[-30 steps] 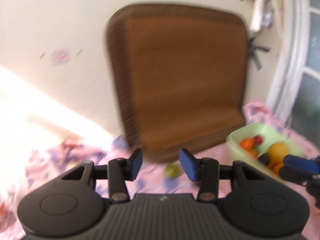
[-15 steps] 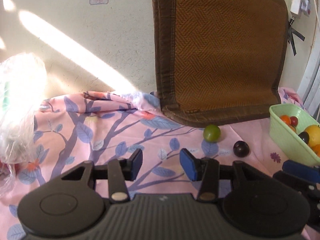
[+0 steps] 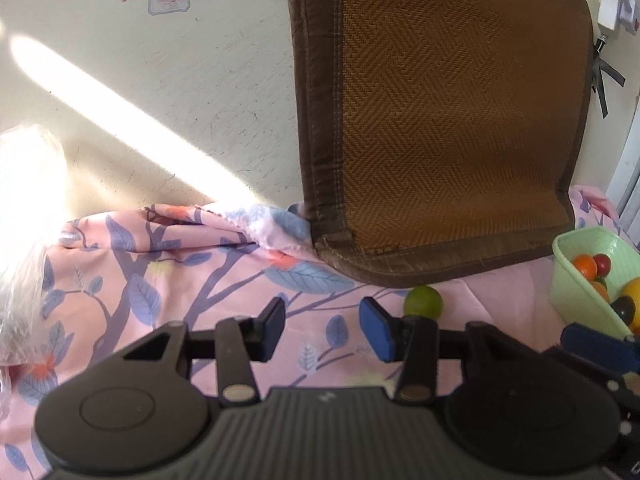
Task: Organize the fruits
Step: 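Move both tools back toward the last plum and lime, then grasp the last plum with the right tool while the left grasps the lime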
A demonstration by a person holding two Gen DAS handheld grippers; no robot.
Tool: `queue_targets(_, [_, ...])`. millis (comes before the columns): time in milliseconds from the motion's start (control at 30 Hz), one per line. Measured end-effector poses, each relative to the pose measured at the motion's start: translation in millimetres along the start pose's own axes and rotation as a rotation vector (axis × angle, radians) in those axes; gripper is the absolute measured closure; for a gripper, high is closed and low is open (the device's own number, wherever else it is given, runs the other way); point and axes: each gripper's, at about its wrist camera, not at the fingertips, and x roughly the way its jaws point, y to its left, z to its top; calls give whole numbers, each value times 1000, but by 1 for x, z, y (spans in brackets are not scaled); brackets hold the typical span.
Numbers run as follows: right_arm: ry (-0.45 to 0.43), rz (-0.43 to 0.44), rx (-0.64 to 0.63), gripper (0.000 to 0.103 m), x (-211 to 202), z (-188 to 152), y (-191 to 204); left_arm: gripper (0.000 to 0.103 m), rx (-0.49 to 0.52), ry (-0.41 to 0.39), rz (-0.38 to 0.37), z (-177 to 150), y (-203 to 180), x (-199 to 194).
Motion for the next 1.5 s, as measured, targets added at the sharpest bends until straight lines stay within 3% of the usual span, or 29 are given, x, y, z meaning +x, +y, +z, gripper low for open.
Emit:
queue_targets(200, [35,23,-36,67,14,0,1,61,-35,6,-114,9,-6,13])
queue_targets(467, [78,24,-49,66,41,3,1,61,46,30,-148,9,-34,36])
queue_targets(733, [171,27,-46,66,65,6,1,61,41,29,-174,7,-40,43])
queue_targets(833, [168,30,-26,70,66,3,-2,62,52,-1,-160,3,-41,38])
queue_targets(933, [170,19,-12,74,66,0,-5,58,113,-25,-129,0,-47,37])
queue_targets(1133, [167,12,-17,74,62,-2,-5,57,140,-8,-162,-6,-52,37])
queue_targets(1233, [168,14,-9,74,61,-2,-6,63,100,13,-180,-4,-47,41])
queue_targets(1267, [168,15,-7,75,64,-1,-6,74,85,22,-183,-4,-45,43])
queue_targets(1500, [75,22,13,76,33,2,-8,74,64,-14,-215,1,-48,12])
